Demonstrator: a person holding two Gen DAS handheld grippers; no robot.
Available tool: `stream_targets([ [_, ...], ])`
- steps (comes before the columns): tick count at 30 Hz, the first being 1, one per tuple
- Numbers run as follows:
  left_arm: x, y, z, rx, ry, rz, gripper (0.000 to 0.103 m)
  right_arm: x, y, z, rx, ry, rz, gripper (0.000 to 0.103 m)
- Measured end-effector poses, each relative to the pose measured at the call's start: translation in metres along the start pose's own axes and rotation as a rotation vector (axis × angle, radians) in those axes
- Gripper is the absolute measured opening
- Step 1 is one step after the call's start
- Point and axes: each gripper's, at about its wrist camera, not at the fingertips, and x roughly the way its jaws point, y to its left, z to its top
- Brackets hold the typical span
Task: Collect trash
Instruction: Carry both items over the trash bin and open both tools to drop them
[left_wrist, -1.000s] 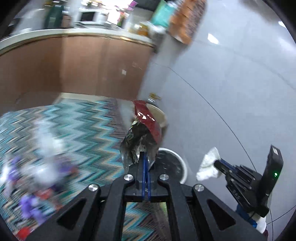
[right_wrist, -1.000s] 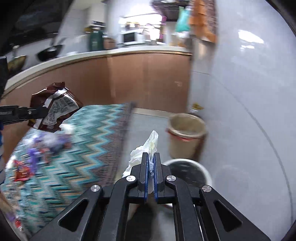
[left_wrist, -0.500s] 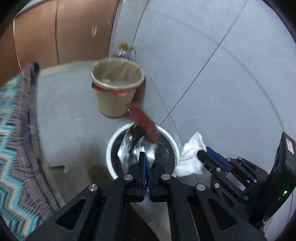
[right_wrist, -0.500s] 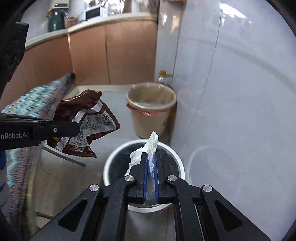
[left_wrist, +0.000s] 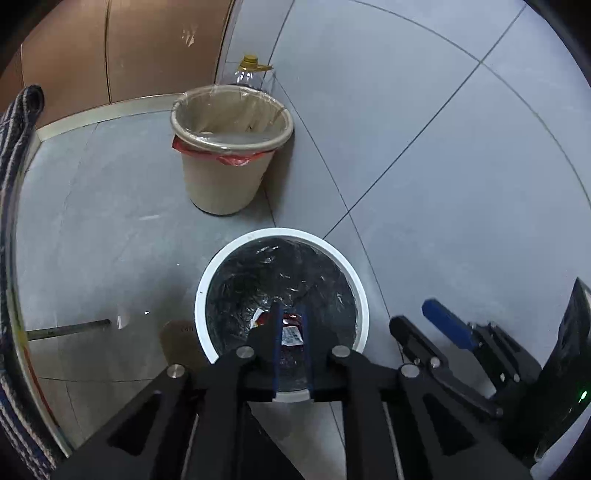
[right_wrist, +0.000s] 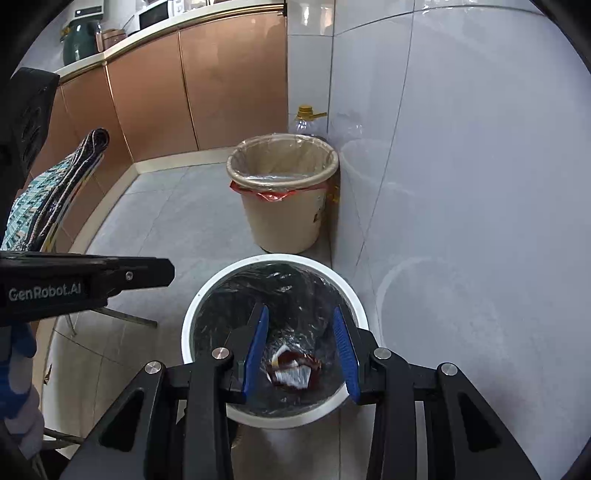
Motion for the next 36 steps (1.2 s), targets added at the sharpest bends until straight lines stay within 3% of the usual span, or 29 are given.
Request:
stream_targets([
  [14, -0.034, 0.007, 0.003, -0.006, -0.080, 0.032, 0.011, -0.015, 0.016, -0.013, -0.006, 0.009, 0.006, 0.037],
  [31, -0.082, 0.009, -0.010, -0.021, -0.151, 0.017, 0.016, -0.074, 0.036, -0.007, -0.056, -0.099, -0.021, 0.037],
  [36, -0.111, 0.011, -0.021, -0.035, -0.213, 0.026, 0.016, -0.094, 0.043, -0.007, -0.062, -0.127, -0.002, 0.038],
])
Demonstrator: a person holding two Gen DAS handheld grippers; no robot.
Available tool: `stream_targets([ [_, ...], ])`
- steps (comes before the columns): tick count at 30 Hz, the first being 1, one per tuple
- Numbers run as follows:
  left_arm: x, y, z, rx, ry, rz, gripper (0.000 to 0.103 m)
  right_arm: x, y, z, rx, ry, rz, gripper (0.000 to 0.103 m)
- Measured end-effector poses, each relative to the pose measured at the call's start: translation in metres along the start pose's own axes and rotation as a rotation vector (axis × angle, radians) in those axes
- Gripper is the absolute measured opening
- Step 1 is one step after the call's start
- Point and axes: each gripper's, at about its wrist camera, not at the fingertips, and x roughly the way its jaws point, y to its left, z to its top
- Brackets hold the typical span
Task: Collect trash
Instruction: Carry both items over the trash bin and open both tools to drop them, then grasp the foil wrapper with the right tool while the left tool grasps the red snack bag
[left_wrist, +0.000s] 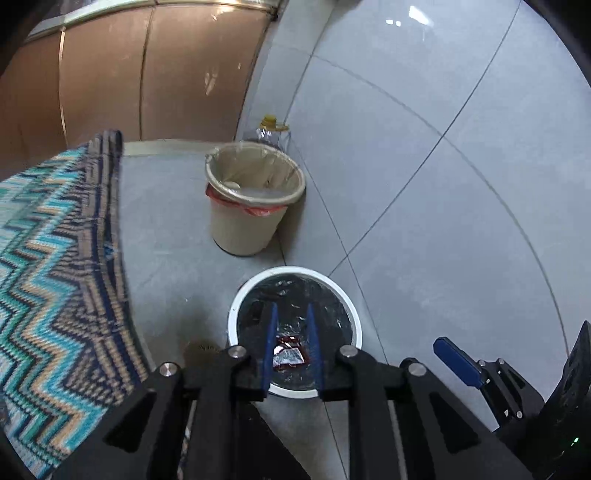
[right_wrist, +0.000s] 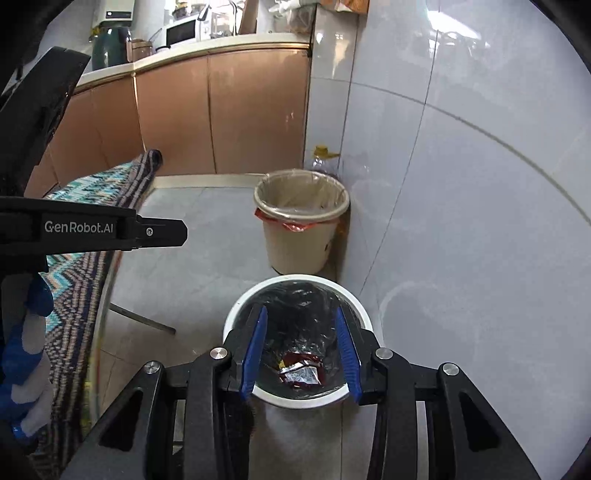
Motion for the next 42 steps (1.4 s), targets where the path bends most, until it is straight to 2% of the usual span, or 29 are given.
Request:
stream_targets([
  [4, -0.043, 0.005, -0.007, 0.002, -0.108, 0.025, 0.016, -0.021, 0.007, 0.004, -0.005, -0.036, 0.028, 0.038],
  [5, -0.061, 0.007, -0.011, 0.007, -0.157, 0.042, 0.016, -0.029, 0.009, 0.005, -0.007, -0.049, 0.037, 0.038],
  [6, -0.073, 0.008, -0.014, 0.010, -0.183, 0.052, 0.019, -0.037, 0.012, 0.006, -0.008, -0.063, 0.048, 0.038],
  [7, -0.085, 0.009, -0.017, 0.012, -0.202, 0.060, 0.028, -0.043, 0.013, 0.007, -0.009, -0.070, 0.053, 0.038],
  [8, -0.099, 0.011, -0.021, 0.014, -0.218, 0.062, 0.032, -0.053, 0.016, 0.009, -0.013, -0.085, 0.062, 0.038],
  [12, -0.156, 0.026, -0.044, 0.001, -0.264, 0.084, 0.038, -0.087, 0.032, 0.012, -0.031, -0.127, 0.107, 0.039],
  [13, -0.172, 0.033, -0.051, -0.007, -0.280, 0.104, 0.044, -0.092, 0.035, 0.013, -0.036, -0.133, 0.117, 0.039],
  [15, -0.199, 0.046, -0.064, -0.023, -0.310, 0.141, 0.048, -0.111, 0.050, 0.014, -0.053, -0.149, 0.162, 0.039],
  [20, -0.269, 0.098, -0.114, -0.060, -0.371, 0.283, 0.048, -0.142, 0.086, 0.014, -0.085, -0.158, 0.307, 0.039],
  [24, -0.312, 0.149, -0.161, -0.104, -0.368, 0.399, 0.049, -0.158, 0.122, 0.011, -0.125, -0.144, 0.432, 0.039],
  [28, -0.334, 0.193, -0.205, -0.177, -0.340, 0.468, 0.054, -0.157, 0.163, 0.007, -0.176, -0.104, 0.574, 0.039],
  [32, -0.337, 0.212, -0.245, -0.246, -0.311, 0.443, 0.057, -0.143, 0.210, 0.001, -0.246, -0.041, 0.666, 0.039],
  [37, -0.316, 0.218, -0.262, -0.294, -0.278, 0.406, 0.059, -0.115, 0.264, -0.007, -0.342, 0.043, 0.720, 0.039],
  [42, -0.285, 0.229, -0.257, -0.344, -0.238, 0.378, 0.059, -0.092, 0.295, -0.009, -0.400, 0.101, 0.734, 0.039],
])
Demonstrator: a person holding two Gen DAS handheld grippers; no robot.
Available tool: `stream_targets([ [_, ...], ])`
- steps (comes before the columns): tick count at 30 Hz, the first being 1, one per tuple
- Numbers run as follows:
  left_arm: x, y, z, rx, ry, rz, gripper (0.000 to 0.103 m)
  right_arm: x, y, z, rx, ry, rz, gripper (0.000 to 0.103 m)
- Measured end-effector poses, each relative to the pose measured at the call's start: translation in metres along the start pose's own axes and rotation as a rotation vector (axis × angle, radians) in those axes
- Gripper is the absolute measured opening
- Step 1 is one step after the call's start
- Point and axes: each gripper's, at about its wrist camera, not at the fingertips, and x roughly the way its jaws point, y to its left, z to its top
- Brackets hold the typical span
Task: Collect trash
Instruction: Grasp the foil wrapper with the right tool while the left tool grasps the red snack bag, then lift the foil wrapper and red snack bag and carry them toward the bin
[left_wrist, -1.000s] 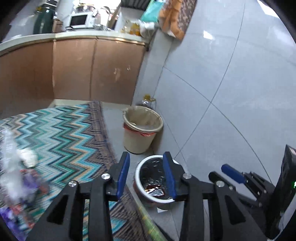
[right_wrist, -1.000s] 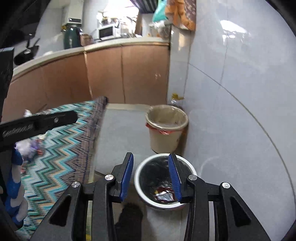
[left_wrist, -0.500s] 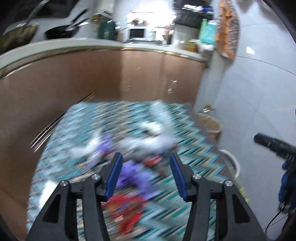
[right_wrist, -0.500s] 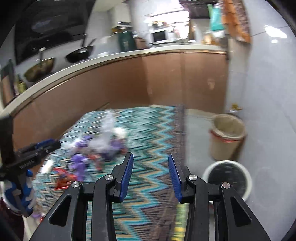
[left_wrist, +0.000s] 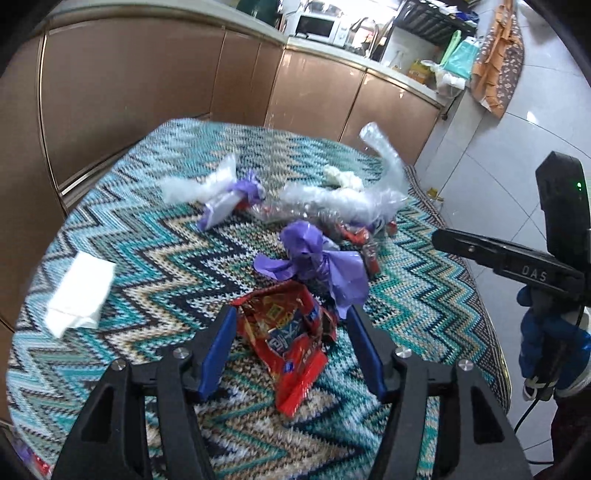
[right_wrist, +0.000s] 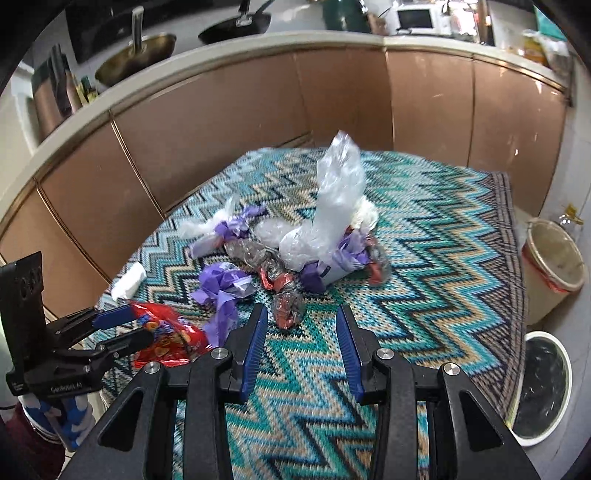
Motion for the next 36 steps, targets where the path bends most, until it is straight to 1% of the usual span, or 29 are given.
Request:
stream_targets([
  [6, 0.025, 0.010, 0.001, -0.058, 0.038, 0.028, 0.058, 0.041, -0.004, 0.008, 0.003, 0.070, 0.044, 0.038],
  [9, 0.031, 0.016, 0.002, -0.070, 0.048, 0.026, 0.041, 0.060, -0.002, 0.010, -0.004, 0.096, 0.066, 0.035],
  [11, 0.032, 0.016, 0.002, -0.064, 0.048, 0.040, 0.036, 0.068, -0.002, 0.012, 0.003, 0.102, 0.083, 0.032],
  [14, 0.032, 0.016, 0.003, -0.061, 0.044, 0.042, 0.027, 0.081, 0.001, 0.014, -0.010, 0.115, 0.076, 0.029],
  [16, 0.032, 0.015, 0.003, -0.060, 0.042, 0.042, 0.017, 0.088, 0.002, 0.013, -0.015, 0.128, 0.076, 0.026],
  [19, 0.028, 0.016, 0.004, -0.058, 0.032, 0.057, 0.015, 0.094, 0.004, 0.011, -0.025, 0.144, 0.074, 0.018],
  [23, 0.012, 0.016, 0.003, -0.050, -0.002, 0.073, 0.014, 0.082, 0.013, 0.008, -0.061, 0.116, 0.064, 0.015],
  [27, -0.004, 0.009, 0.006, -0.026, -0.044, 0.093, 0.014, 0.058, 0.014, 0.008, -0.055, 0.067, 0.057, 0.014],
  [36, -0.039, -0.023, 0.011, 0.091, -0.134, 0.169, 0.014, -0.006, 0.023, 0.003, -0.040, -0.058, 0.046, 0.014],
])
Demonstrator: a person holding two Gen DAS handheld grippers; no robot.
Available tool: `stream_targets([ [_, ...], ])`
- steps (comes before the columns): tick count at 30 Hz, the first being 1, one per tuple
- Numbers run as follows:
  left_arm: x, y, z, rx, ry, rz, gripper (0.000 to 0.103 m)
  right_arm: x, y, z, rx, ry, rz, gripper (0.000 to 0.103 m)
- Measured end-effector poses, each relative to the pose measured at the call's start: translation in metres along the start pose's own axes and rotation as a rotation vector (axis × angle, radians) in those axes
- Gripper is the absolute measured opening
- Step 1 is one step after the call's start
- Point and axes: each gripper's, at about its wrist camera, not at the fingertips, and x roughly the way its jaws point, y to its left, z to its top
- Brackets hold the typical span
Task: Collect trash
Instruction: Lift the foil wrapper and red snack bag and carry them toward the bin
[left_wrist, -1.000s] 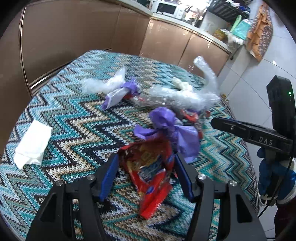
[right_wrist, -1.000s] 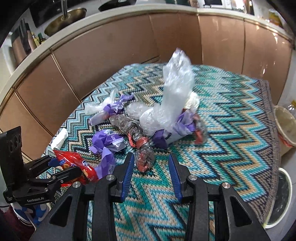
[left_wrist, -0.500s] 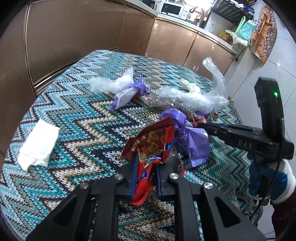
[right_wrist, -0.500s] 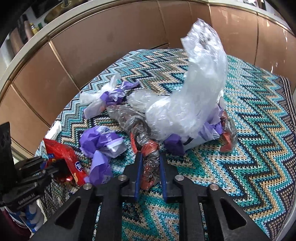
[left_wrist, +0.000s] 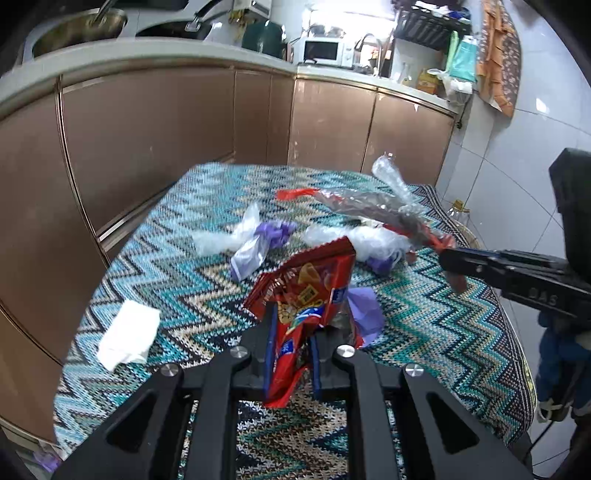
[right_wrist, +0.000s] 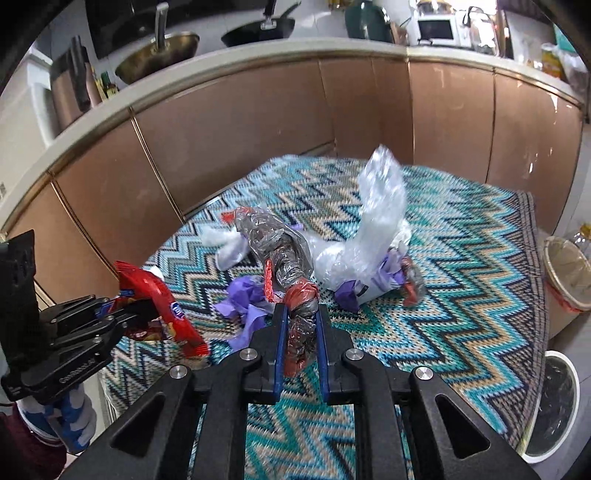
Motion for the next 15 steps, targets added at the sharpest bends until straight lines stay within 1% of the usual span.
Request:
stream_targets([
  [5, -0.016, -0.017, 0.008, 0.048, -0.041, 0.007, 0.014, -0.029, 0.004, -0.005, 0.011, -0.043, -0.025, 0.014],
  [15, -0.034, -0.044, 0.014, 0.110, -0.086, 0.012, 0.014, -0.067, 0.002, -0.019, 0.024, -0.090, -0.050, 0.014],
])
